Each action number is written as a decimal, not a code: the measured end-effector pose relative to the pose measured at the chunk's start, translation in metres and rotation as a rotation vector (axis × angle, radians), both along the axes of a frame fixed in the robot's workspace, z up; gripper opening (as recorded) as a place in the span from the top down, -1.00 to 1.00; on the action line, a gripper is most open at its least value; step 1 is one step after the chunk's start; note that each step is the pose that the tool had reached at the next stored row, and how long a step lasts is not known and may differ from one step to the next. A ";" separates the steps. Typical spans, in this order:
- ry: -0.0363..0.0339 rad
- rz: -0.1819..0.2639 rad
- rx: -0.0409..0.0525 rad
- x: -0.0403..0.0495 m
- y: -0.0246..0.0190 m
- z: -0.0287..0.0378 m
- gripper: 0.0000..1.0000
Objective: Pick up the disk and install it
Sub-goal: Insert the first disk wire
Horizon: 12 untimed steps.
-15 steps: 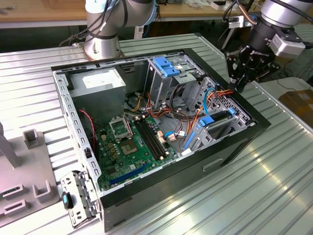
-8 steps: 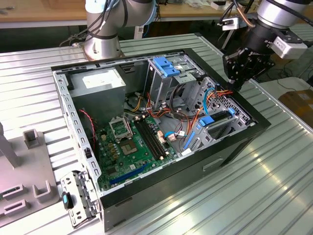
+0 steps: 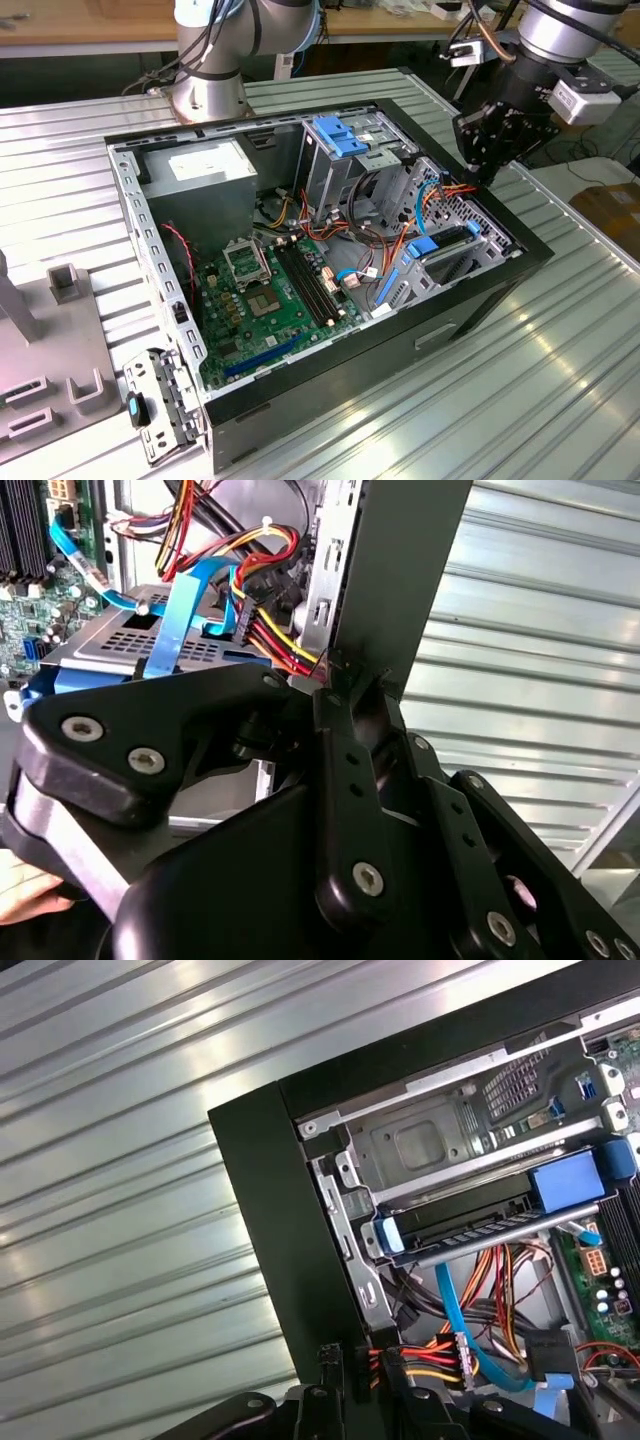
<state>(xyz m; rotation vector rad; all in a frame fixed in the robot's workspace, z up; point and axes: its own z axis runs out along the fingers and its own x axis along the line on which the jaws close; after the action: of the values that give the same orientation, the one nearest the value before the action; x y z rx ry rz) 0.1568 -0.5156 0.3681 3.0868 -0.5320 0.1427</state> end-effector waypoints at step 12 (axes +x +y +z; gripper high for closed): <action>-0.0406 0.000 0.0002 -0.0071 -0.0020 -0.0026 0.67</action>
<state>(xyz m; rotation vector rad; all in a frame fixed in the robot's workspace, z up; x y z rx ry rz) 0.1497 -0.5175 0.3654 3.0902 -0.5334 0.2058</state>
